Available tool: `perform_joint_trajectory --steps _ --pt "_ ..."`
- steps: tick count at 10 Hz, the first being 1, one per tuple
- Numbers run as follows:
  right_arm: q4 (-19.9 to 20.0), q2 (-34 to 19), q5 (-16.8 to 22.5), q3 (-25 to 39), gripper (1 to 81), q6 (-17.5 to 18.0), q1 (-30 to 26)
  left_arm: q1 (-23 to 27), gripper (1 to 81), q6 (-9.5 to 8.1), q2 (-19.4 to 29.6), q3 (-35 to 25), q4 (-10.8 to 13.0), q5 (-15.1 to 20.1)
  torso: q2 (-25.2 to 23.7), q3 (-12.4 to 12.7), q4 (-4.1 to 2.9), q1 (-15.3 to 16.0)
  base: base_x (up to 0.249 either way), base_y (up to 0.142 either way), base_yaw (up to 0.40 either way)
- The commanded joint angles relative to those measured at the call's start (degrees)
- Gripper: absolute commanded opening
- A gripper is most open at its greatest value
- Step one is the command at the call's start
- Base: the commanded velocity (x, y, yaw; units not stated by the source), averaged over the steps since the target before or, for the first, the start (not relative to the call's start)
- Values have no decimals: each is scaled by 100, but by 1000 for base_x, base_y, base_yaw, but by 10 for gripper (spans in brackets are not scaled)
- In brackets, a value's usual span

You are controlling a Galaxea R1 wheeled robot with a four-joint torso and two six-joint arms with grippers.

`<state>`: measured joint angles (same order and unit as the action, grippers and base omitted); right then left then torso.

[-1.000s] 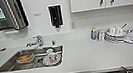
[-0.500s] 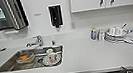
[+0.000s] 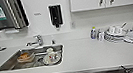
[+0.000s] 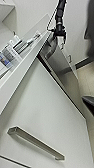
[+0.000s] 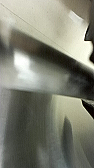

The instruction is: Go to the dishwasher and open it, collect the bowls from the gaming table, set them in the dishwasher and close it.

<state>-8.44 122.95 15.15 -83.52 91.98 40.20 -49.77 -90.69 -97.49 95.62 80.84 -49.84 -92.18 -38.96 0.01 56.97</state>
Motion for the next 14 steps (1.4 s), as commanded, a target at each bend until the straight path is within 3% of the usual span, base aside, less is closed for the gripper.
perform_joint_trajectory --steps 1,5,7,14 --pt "-53 -251 1315 82 811 -75 -139 481 811 -11 387 36 -138 26 0 -2 0 0 -65 0 0" --pt "8 -242 1280 74 811 -49 -69 481 811 -11 387 44 -138 26 -2 0 -1 2 -64 0 0" --pt "0 -199 1149 56 811 417 89 481 811 -19 370 36 -103 26 -5 0 -1 2 -65 0 0" --pt "26 -286 410 -41 811 628 581 481 811 -19 335 36 -59 26 -5 2 -1 2 -68 0 0"
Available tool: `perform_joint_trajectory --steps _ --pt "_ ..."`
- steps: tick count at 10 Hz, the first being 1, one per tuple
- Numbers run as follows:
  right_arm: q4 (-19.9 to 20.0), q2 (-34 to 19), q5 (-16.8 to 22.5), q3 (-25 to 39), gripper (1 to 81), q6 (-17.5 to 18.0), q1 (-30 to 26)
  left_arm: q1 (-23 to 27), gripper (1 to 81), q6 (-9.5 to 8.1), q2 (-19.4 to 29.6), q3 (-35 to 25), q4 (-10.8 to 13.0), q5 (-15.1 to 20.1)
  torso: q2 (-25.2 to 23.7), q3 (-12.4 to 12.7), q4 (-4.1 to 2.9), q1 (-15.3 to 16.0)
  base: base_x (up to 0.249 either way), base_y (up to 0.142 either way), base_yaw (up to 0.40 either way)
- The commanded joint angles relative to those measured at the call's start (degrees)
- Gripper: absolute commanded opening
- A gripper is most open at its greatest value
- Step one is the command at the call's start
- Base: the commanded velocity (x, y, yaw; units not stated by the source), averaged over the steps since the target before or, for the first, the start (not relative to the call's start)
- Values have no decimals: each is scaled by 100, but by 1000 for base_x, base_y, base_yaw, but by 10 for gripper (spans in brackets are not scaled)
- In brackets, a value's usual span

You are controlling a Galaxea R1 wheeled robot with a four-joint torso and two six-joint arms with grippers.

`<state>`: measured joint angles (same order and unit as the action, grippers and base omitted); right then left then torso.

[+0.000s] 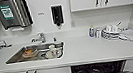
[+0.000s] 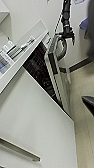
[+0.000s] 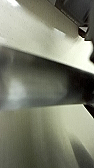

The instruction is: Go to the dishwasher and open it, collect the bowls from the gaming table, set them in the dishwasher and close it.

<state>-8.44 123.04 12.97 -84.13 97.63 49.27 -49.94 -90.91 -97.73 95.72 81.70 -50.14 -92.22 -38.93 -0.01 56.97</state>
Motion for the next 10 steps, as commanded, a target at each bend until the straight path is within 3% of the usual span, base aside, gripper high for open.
perform_joint_trajectory --steps 1,3,6,10 --pt "9 -304 619 29 811 45 -325 498 811 3 359 26 -146 39 0 0 0 0 -70 0 0" --pt "-9 -260 382 20 811 -25 -334 498 811 3 350 26 -119 4 0 -2 0 2 -70 0 0" --pt "-422 -268 382 -6 811 -87 -202 498 811 3 271 35 -23 13 2 -2 0 4 -70 0 0" --pt "-501 -14 382 -191 811 -95 -35 490 811 -33 289 43 -5 4 0 -2 0 4 -70 0 0"
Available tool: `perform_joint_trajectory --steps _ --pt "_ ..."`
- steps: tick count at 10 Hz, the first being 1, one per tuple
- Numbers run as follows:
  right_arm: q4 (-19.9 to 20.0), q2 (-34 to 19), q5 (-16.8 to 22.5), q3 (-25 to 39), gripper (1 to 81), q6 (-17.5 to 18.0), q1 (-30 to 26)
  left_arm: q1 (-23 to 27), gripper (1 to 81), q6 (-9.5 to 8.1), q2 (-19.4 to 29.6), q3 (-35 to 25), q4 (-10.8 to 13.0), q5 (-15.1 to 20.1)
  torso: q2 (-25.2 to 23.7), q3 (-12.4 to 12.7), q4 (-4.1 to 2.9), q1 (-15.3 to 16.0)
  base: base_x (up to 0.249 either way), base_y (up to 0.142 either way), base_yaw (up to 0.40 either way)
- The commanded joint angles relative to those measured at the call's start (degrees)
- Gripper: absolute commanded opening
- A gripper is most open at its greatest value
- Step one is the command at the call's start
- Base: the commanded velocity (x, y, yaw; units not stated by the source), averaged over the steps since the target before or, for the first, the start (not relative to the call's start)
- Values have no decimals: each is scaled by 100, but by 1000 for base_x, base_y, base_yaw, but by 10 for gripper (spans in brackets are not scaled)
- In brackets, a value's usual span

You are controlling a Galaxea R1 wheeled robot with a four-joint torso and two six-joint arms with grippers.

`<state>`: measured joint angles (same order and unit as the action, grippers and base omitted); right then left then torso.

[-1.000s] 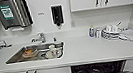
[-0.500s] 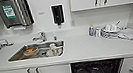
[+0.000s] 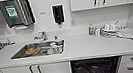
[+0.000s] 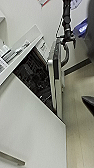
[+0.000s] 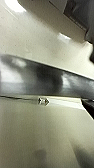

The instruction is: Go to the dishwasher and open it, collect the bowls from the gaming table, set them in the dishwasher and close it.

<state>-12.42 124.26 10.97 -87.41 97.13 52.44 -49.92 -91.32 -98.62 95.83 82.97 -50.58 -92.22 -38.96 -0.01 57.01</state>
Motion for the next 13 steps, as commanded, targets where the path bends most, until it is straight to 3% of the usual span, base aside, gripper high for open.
perform_joint_trajectory --steps 1,7,9,10,13 --pt "-111 -74 582 94 811 -45 -291 478 811 0 360 33 -106 48 0 0 0 0 -70 0 0" --pt "-357 49 423 -214 811 -45 17 399 811 -17 325 59 -53 57 -2 0 0 -2 -58 0 0" --pt "-946 -91 423 -100 811 -107 17 251 811 -18 272 155 35 48 -2 0 0 -2 0 0 0" --pt "-1532 -205 415 -74 811 -308 69 31 811 -9 106 321 140 57 -2 0 0 -2 0 0 0" --pt "-2668 -206 415 -328 811 -888 508 -1013 811 62 -859 1603 106 -13 -2 0 0 0 0 0 0"
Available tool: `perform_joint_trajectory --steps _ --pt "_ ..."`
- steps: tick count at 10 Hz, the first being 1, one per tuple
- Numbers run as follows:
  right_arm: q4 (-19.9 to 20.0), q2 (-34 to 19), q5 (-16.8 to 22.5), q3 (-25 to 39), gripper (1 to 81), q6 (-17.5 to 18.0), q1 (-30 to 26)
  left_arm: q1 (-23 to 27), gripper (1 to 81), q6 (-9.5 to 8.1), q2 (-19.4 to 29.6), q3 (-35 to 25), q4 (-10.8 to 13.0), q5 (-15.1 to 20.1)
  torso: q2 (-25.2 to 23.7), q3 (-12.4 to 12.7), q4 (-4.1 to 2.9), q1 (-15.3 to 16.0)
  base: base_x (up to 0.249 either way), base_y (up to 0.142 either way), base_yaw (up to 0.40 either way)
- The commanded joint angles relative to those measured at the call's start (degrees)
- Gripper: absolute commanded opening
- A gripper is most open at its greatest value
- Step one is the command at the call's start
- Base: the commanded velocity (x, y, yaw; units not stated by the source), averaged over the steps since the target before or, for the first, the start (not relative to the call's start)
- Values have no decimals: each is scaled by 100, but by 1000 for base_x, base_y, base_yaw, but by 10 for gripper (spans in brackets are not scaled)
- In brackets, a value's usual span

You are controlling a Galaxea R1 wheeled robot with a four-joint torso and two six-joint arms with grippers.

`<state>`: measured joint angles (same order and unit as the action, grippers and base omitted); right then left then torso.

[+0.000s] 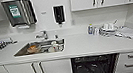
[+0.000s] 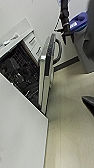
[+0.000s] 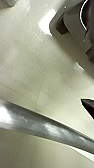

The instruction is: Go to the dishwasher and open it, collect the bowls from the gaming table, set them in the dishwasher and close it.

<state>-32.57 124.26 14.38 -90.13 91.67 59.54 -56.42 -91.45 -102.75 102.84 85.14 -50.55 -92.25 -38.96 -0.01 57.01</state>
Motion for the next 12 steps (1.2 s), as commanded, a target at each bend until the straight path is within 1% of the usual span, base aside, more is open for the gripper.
perform_joint_trajectory --steps 1,2,3,4,5,6,7,8,9,10,11,12 --pt "-974 -50 48 -256 811 -706 -9 -706 811 75 -925 1519 -146 -77 0 0 0 0 0 0 0" --pt "-1198 84 38 -399 811 -1054 237 -1032 811 75 -1431 2132 -147 -156 0 0 0 0 0 0 0" --pt "-1374 294 38 -609 811 -1422 414 -1348 811 110 -2010 2896 -156 -288 0 0 0 0 0 0 0" --pt "-1471 461 38 -803 811 -1652 597 -1585 811 163 -2450 3529 -156 -402 0 0 0 0 0 0 0" --pt "-1531 687 38 -1141 811 -1886 747 -1780 811 181 -2997 4423 -156 -644 0 0 0 0 0 0 0" --pt "-1707 908 38 -1382 811 -2221 941 -1972 811 181 -3571 5420 -173 -972 0 0 0 0 0 0 0" --pt "-1796 1093 46 -1566 811 -2382 1073 -2191 811 189 -4047 6257 -277 -1088 0 0 0 0 0 0 0" --pt "-1796 1216 38 -1758 811 -2416 1143 -2377 811 320 -4454 6799 -366 -1071 0 0 0 0 0 0 0" --pt "-1831 1410 29 -2023 811 -2504 1258 -2492 811 478 -4769 7133 -427 -1018 0 0 0 0 0 0 0" --pt "-2039 1732 -41 -2397 811 -2662 1415 -2580 811 540 -4990 7259 -454 -863 0 0 0 0 0 0 0" --pt "-2209 2017 -50 -2798 811 -2681 1530 -2668 811 541 -5132 7259 -454 -623 0 0 0 0 0 0 0" --pt "-2297 2246 -348 -3247 811 -2690 1645 -2739 811 567 -5317 7259 -454 -166 0 0 0 0 0 0 0"
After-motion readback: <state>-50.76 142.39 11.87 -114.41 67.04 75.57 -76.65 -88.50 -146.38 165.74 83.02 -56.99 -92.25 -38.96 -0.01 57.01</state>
